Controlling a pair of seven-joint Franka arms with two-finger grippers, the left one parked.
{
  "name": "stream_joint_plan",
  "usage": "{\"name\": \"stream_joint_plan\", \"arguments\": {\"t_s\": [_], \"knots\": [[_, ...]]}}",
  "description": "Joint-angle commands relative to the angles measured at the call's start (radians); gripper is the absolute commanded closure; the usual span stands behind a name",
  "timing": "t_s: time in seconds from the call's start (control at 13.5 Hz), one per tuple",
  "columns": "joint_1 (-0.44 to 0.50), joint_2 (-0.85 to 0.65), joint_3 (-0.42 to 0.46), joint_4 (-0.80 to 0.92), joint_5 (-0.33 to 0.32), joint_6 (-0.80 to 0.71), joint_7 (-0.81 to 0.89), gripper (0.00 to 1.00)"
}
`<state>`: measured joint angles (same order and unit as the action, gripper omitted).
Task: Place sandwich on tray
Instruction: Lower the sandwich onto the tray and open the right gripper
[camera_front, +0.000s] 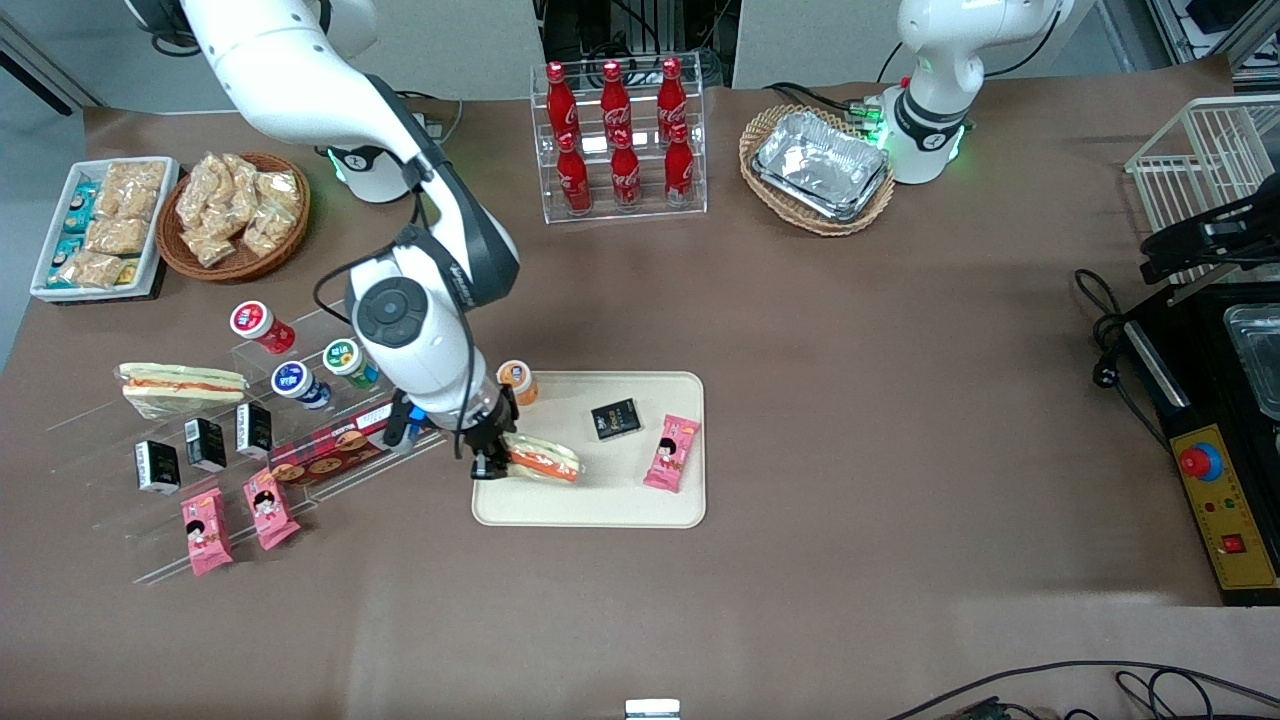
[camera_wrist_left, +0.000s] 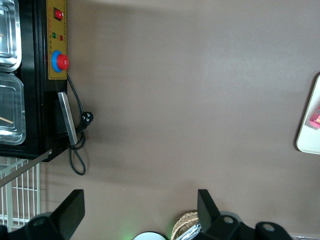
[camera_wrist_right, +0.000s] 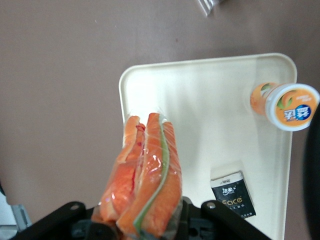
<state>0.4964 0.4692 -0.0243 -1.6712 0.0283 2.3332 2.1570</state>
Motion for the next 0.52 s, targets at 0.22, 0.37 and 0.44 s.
{"name": "stream_joint_plan", "arguments": {"t_s": [0.22, 0.37, 0.44], "knots": [[0.042, 0.112, -0.011, 0.022, -0.054, 0.117, 0.034, 1.0], [0.042, 0.132, -0.011, 0.022, -0.054, 0.146, 0.034, 1.0], [0.044, 0.143, -0.011, 0.021, -0.054, 0.155, 0.034, 1.0]]}}
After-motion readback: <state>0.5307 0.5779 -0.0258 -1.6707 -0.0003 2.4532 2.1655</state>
